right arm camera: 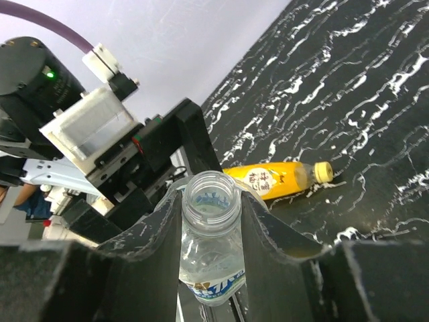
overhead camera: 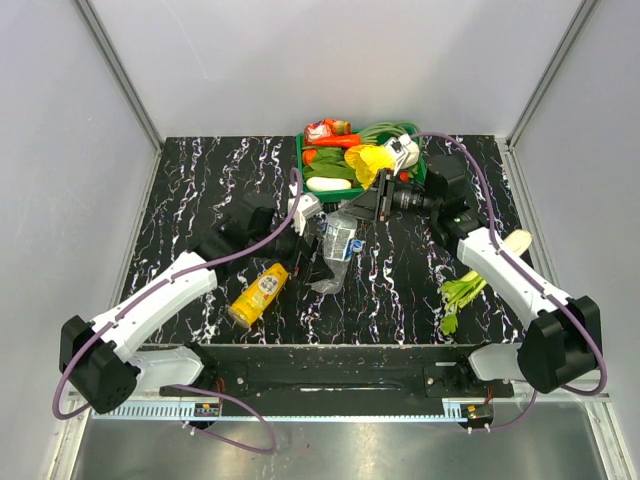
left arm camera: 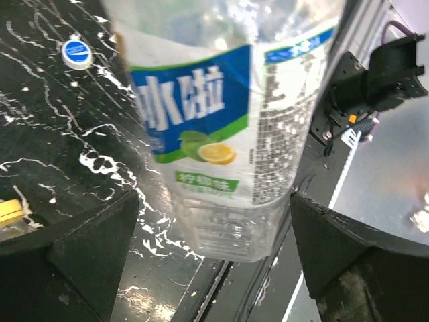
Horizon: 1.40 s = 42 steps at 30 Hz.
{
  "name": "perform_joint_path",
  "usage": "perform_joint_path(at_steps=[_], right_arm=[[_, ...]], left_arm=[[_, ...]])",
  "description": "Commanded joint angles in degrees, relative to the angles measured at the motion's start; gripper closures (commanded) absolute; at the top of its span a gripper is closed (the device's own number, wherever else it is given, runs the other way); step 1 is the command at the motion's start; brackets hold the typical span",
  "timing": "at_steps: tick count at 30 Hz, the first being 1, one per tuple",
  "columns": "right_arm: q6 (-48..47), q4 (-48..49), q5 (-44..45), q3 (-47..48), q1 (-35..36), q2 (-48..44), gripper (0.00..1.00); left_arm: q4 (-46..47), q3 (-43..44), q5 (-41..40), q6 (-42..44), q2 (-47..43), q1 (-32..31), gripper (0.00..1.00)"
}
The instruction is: Unscrew the bottle caps
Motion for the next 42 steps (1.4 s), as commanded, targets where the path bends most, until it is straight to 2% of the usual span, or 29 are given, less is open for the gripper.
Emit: perform_joint_path(at_steps=[1,5,9,14,17,22,29,34,38,42], right_arm=[[-6.0,-4.6,5.8,2.6,0.1,-3.5,1.00],[-9.0,-8.1,12.3,2.7,0.1,-4.3,1.00],[-9.9,-12.2,23.6,3.1,0.1,-4.4,1.00],[-9.4,-11.5,35.1,2.6,0.2,-4.5,1.00],[-12.4,-9.7,39.4,2.0,0.2,-4.7,1.00],[-17.6,-0.4,46.3,-1.2,0.2,-5.0,1.00],[-23.1,9.3,52.5,-3.0,0.5,-0.8,1.00],[-25.7,15.7,57.6,-4.7,2.4,2.9,1.00],[-30.8,18.4,62.5,-4.3,5.2,7.2,1.00],[-31.7,20.8,66.6,-4.8,6.6,10.3,1.00]], left_arm=[[2.8,1.8,-8.4,-1.3,-1.6,0.2,0.01],[4.0,1.9,-16.3,-3.3,-3.6,0.4,0.01],[3.4,1.7,-24.6,-4.8,-5.8,0.5,0.01],[-4.1,2.4,-30.2,-4.4,-5.3,0.5,0.01],[-7.3,1.5,-31.7,-4.8,-4.7,0.5,0.01],[-11.1,-1.1,-35.0,-6.2,-3.5,0.5,0.01],[-17.1,-2.9,-37.5,-5.1,0.1,1.1,0.01],[-18.2,-3.6,-35.2,-5.2,1.6,2.9,0.01],[-19.3,-3.8,-34.8,-4.3,3.7,3.7,0.01],[-20.0,-4.0,-34.6,-3.3,5.1,4.0,0.01]])
